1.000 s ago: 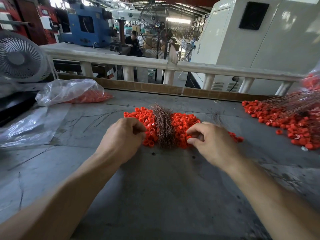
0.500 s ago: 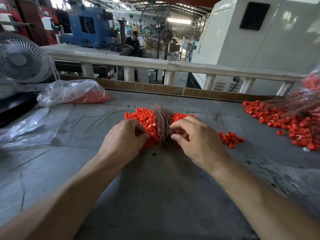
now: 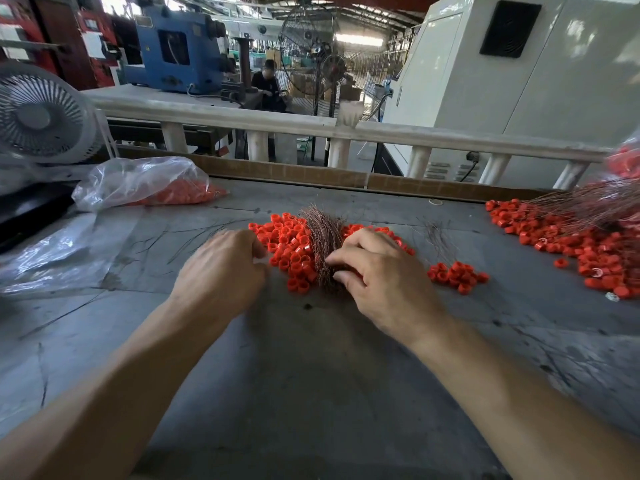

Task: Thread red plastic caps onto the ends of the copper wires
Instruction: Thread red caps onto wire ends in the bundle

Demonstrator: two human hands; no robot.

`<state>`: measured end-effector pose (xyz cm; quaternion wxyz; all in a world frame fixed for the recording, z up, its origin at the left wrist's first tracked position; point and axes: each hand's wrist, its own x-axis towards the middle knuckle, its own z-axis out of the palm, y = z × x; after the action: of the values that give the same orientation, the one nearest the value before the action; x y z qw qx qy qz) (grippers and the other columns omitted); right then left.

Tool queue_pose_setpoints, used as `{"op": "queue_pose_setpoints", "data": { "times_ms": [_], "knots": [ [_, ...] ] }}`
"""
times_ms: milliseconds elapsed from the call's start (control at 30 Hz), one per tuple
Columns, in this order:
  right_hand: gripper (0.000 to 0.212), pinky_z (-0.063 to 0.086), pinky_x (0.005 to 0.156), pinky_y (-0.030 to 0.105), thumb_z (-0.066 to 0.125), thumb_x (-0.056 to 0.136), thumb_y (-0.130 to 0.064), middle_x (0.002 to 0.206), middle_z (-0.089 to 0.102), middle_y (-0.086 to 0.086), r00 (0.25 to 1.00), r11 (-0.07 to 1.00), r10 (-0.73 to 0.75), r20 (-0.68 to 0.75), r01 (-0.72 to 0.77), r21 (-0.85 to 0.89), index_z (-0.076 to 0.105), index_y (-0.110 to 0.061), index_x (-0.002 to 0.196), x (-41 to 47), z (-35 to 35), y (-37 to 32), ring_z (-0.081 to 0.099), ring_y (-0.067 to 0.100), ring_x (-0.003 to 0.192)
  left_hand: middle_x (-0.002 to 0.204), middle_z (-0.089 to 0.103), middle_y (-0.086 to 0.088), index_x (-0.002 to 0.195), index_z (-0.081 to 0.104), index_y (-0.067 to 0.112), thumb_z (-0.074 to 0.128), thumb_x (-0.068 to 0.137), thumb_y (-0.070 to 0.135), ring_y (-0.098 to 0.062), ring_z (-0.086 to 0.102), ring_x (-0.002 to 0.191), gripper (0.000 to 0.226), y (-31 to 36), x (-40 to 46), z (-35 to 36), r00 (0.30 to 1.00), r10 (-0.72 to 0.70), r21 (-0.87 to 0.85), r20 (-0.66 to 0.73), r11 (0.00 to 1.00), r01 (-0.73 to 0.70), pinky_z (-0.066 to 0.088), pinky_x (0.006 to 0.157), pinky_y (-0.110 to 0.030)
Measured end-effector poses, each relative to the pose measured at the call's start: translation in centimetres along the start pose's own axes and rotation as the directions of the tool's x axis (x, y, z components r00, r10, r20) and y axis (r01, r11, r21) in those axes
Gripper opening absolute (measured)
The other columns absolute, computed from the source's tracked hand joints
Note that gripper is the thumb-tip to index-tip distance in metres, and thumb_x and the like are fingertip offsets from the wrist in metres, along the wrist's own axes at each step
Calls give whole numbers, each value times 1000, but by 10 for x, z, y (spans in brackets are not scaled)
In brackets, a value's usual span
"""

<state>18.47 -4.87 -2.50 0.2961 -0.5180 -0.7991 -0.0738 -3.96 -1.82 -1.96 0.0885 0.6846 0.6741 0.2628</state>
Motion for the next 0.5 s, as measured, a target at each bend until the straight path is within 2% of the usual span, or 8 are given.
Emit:
{"op": "queue_pose_setpoints", "data": {
  "times_ms": [67, 133, 233, 500],
  "knots": [
    [14, 49, 84, 30, 76, 90, -21, 100, 62, -8, 1000, 1000, -11, -25, 12, 20, 76, -22, 103, -1, 1, 0, 56, 15, 103, 113, 65, 7, 106, 69, 31, 71, 89, 33, -21, 59, 109, 17, 0, -1, 1, 1000, -5, 15, 28, 1000, 4, 47, 84, -33],
    [8, 50, 83, 30, 75, 90, -20, 97, 63, -8, 998, 999, -34, -50, 35, 24, 76, -21, 98, -1, 2, -1, 57, 15, 100, 113, 69, 6, 96, 71, 28, 72, 87, 25, -22, 61, 109, 9, 1, -2, 0, 1000, 8, 11, 14, 1000, -8, 52, 90, -36],
    [4, 47, 81, 26, 76, 89, -20, 94, 63, -8, 993, 998, -62, -101, 65, 23, 76, -21, 93, -1, -1, -4, 58, 14, 97, 103, 71, 8, 83, 70, 29, 73, 86, 22, -21, 63, 101, 8, 4, -3, -1, 1000, 21, 3, 12, 1000, -22, 55, 87, -39],
    [3, 49, 82, 22, 74, 90, -19, 96, 66, -5, 963, 988, -136, -234, 149, 37, 76, -18, 92, -1, -11, -6, 62, 15, 95, 89, 67, 11, 85, 72, 28, 73, 87, 23, -17, 62, 89, 5, 6, -3, 0, 998, 65, -62, 3, 996, -65, 55, 80, -37]
  ]
}}
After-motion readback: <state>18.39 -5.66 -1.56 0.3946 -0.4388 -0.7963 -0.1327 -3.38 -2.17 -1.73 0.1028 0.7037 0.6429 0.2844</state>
